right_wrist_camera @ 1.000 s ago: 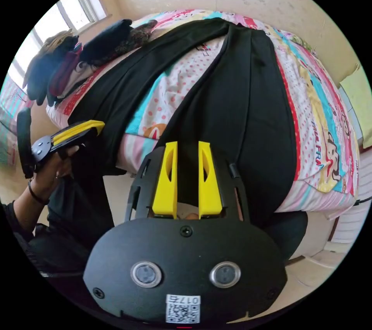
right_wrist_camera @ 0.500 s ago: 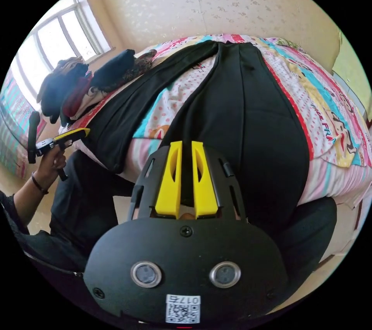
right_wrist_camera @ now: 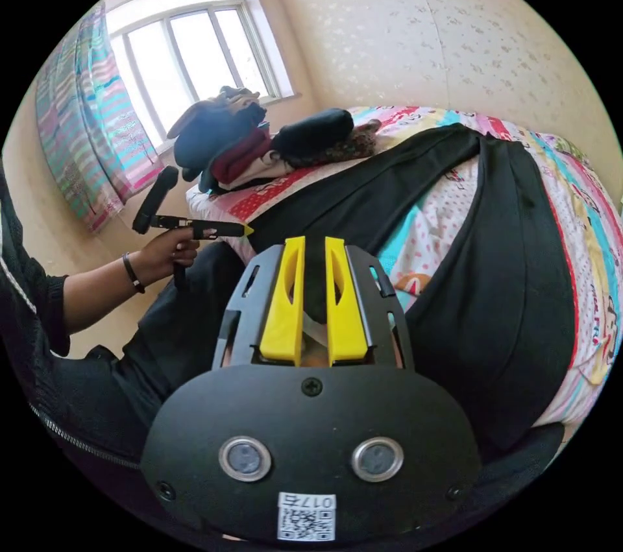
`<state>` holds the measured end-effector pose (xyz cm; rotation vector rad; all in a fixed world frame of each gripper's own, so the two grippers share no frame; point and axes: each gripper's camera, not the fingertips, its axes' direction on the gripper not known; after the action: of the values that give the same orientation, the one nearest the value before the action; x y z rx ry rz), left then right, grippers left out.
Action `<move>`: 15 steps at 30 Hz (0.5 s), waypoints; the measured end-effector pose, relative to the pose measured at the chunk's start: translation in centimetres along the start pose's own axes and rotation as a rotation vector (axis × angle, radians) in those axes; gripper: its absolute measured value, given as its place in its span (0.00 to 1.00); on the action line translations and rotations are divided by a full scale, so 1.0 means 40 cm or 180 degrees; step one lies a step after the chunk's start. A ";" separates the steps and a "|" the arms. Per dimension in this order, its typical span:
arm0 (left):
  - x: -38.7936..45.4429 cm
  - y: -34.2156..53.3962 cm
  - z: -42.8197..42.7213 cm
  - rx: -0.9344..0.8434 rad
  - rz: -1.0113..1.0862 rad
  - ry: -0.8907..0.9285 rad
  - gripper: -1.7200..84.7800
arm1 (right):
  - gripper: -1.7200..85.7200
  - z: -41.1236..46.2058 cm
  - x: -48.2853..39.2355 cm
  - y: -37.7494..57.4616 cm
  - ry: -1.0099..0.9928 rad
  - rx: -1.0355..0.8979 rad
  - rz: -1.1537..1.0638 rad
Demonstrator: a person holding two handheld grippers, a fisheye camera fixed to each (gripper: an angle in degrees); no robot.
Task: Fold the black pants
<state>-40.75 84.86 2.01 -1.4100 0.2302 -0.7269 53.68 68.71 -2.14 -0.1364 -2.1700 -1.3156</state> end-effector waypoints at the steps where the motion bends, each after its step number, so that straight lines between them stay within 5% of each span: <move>1: -0.006 0.003 -0.008 0.0053 -0.0070 -0.0059 0.14 | 0.08 0.026 0.000 0.006 0.0026 -0.0057 -0.0017; 3: -0.002 0.008 -0.019 0.0136 -0.0062 -0.0273 0.16 | 0.08 0.158 0.015 0.059 0.0247 -0.0543 0.0026; 6: 0.015 0.011 -0.001 0.0058 0.0147 -0.0313 0.18 | 0.06 0.160 0.019 0.148 0.0275 -0.0025 0.0097; 15: 0.016 0.056 0.020 0.0158 -0.0068 -0.0104 0.09 | 0.03 0.215 0.091 0.201 0.0039 -0.0107 0.0178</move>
<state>-39.10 85.12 0.21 -1.3778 0.1707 -0.7218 50.00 79.20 3.15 -0.2005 -2.1192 -1.3185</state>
